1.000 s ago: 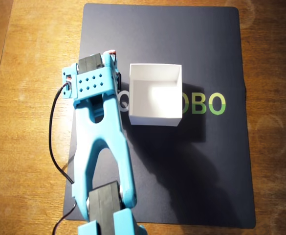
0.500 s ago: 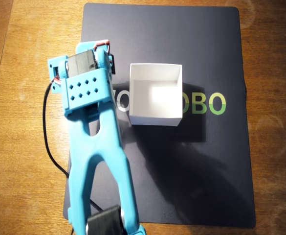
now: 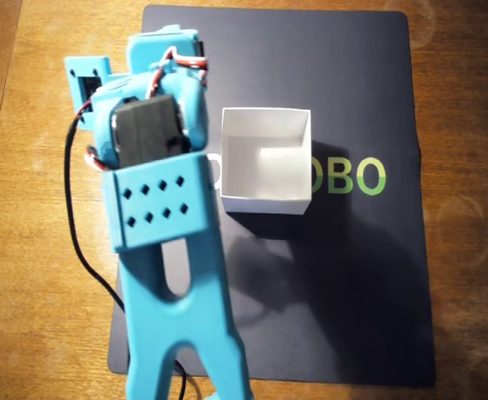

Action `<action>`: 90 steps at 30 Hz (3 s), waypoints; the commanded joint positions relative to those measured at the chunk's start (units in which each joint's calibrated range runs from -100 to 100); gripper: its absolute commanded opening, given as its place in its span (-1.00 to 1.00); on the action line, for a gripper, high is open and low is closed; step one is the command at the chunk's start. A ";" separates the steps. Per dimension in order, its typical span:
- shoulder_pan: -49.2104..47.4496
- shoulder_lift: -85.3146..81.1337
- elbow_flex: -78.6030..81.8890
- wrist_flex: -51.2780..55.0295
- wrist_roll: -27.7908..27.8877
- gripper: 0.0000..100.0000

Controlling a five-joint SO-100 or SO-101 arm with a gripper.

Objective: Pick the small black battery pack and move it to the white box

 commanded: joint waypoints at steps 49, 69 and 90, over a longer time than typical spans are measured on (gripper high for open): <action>26.34 -5.49 29.16 -12.81 3.20 -0.87; 26.34 -5.49 29.16 -12.81 3.20 -0.86; 25.64 -5.41 29.16 -12.81 3.20 -0.77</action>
